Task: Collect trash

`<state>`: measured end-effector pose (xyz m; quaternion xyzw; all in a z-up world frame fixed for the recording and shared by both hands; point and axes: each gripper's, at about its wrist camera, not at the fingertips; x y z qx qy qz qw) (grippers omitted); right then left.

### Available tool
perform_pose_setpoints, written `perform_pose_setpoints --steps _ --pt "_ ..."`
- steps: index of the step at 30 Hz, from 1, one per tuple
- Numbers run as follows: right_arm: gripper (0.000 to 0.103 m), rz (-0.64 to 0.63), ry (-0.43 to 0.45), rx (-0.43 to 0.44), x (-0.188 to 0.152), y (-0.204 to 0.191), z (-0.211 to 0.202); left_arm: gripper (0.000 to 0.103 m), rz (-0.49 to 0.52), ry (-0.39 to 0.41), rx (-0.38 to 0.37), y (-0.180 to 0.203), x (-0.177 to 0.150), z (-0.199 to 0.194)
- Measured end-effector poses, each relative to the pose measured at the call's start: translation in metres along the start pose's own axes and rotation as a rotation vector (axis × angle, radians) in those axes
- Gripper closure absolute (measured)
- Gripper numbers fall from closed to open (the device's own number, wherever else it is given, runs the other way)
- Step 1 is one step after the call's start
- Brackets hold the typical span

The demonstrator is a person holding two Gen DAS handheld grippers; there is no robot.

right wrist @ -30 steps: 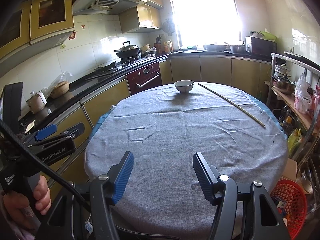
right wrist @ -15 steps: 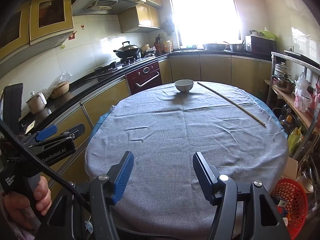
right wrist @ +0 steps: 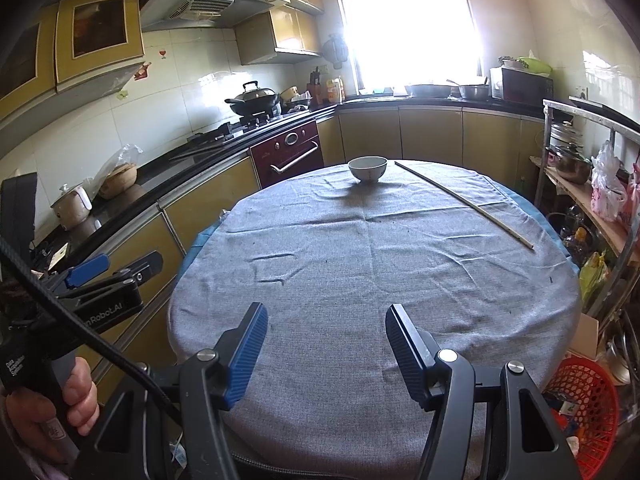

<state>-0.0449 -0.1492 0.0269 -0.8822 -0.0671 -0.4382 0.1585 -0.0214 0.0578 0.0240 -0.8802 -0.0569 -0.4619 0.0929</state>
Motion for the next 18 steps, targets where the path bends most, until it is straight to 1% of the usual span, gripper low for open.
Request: perform_pose_setpoints --steps 7,14,18 --pt "0.038 0.015 -0.025 0.004 0.003 0.017 0.023 0.015 0.010 -0.053 0.008 0.007 -0.008 0.019" --pt "0.038 0.049 -0.066 0.006 0.006 0.044 0.059 0.015 0.024 -0.103 0.039 0.015 -0.010 0.046" --pt "0.038 0.057 -0.076 -0.010 0.009 0.063 0.082 0.015 0.040 -0.130 0.029 0.027 -0.008 0.064"
Point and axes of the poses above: each gripper's, at about its wrist camera, not at the fingertips, and z roughly the way its jaws point, y to its right, x to its top, and after that the axes turned 6 degrees about x, right-handed
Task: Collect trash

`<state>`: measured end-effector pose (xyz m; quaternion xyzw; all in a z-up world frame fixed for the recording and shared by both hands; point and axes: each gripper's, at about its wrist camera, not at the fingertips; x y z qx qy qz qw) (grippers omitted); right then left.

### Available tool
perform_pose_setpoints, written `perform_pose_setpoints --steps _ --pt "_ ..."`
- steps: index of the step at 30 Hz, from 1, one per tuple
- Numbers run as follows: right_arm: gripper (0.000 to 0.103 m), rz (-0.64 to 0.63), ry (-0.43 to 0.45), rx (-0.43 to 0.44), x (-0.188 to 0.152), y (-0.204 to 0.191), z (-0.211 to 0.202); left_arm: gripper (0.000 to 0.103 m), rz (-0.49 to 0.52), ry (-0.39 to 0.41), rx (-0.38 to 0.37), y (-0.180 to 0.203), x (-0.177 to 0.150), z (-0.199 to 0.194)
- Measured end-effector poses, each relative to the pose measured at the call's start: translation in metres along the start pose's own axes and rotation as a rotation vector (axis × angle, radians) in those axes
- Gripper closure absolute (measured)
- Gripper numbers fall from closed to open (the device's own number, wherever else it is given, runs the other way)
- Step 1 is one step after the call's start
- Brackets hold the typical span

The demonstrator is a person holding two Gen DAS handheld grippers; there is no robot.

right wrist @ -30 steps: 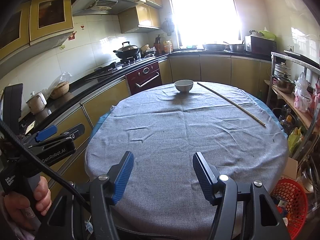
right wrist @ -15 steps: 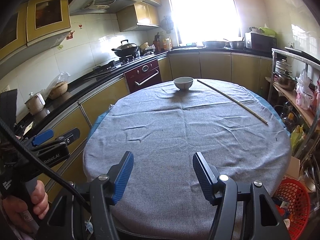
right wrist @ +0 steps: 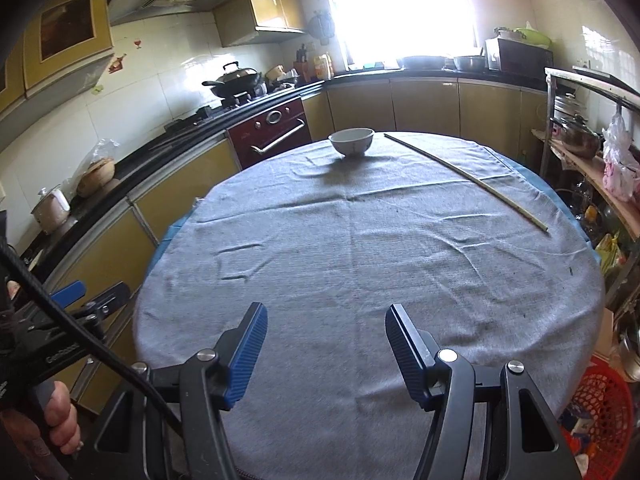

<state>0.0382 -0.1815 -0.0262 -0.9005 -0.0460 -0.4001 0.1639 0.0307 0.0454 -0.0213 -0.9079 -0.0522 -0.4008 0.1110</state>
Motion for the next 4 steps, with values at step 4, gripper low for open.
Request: perform_pose_setpoints --steps 4 --pt "0.038 0.018 -0.001 -0.033 0.006 0.027 0.028 0.015 0.038 -0.022 -0.045 0.025 0.006 0.022"
Point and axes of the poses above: each gripper's, at about its wrist camera, not at the fingertips, and z roughly the way its jaws point, y to its right, x to its top, and after that the axes turned 6 degrees about x, right-handed
